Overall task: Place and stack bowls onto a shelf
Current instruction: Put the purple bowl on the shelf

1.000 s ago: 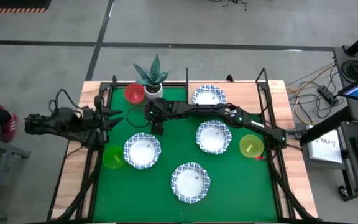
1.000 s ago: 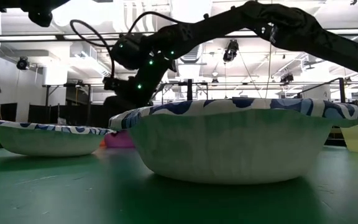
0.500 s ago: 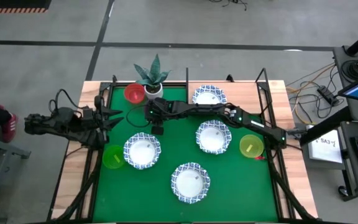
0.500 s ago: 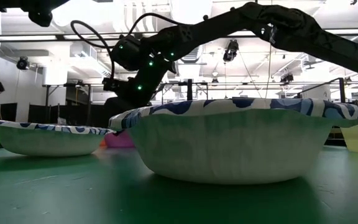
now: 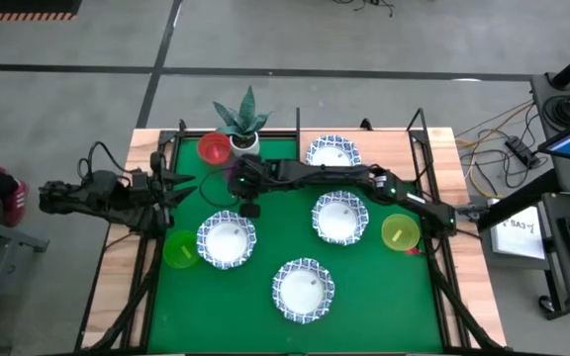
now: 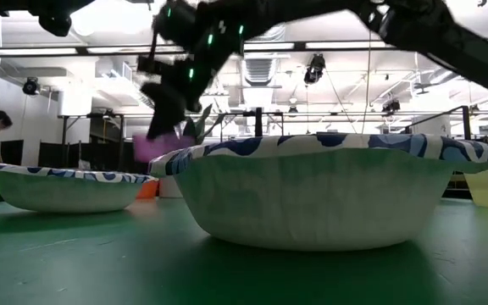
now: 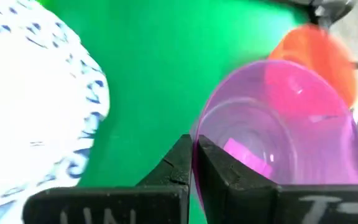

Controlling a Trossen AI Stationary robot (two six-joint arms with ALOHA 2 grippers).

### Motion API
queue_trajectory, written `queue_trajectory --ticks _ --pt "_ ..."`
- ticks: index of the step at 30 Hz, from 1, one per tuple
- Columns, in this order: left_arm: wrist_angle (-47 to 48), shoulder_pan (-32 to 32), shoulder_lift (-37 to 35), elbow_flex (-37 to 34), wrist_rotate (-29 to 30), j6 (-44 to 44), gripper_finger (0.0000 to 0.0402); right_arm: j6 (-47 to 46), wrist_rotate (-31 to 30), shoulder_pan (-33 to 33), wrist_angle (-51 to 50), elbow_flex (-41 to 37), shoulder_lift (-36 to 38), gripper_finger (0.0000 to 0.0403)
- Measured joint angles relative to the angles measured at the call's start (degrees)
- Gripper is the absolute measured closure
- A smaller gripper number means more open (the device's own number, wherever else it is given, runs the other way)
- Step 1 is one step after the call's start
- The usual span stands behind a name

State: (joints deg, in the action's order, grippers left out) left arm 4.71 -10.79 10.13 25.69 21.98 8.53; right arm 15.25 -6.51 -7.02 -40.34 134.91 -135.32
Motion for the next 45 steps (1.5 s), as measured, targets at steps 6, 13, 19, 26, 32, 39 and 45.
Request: queue_trajectory --ticks 6,13,19,26,32,39,45 --pt "0.0 0.0 0.0 0.0 0.0 0.0 0.0306 0.4 -5.4 3.9 -4.9 0.0 8.7 0.0394" --pt "-0.1 0.0 0.0 0.0 0.0 0.0 0.0306 -4.7 -18.4 8.5 -17.9 0.0 19.0 0.0394" --pt "-0.2 0.0 0.0 0.0 0.0 0.0 0.0306 -14.8 -23.9 9.0 -32.2 0.0 26.1 0.0394" --pt "-0.5 0.0 0.0 0.0 0.0 -0.5 0.0306 -25.1 -31.3 7.8 -48.1 -0.5 29.6 0.0394" --pt "-0.5 0.0 0.0 0.0 0.0 -0.5 0.0306 -25.8 -31.8 5.9 -48.7 -6.2 32.9 0.0394" --pt "-0.5 0.0 0.0 0.0 0.0 -0.7 0.0306 -24.8 -30.2 2.3 -38.5 -25.4 44.3 0.0394" --pt "-0.5 0.0 0.0 0.0 0.0 -0.7 0.0306 -23.6 -23.1 -5.0 -22.2 -48.2 58.4 0.0394"
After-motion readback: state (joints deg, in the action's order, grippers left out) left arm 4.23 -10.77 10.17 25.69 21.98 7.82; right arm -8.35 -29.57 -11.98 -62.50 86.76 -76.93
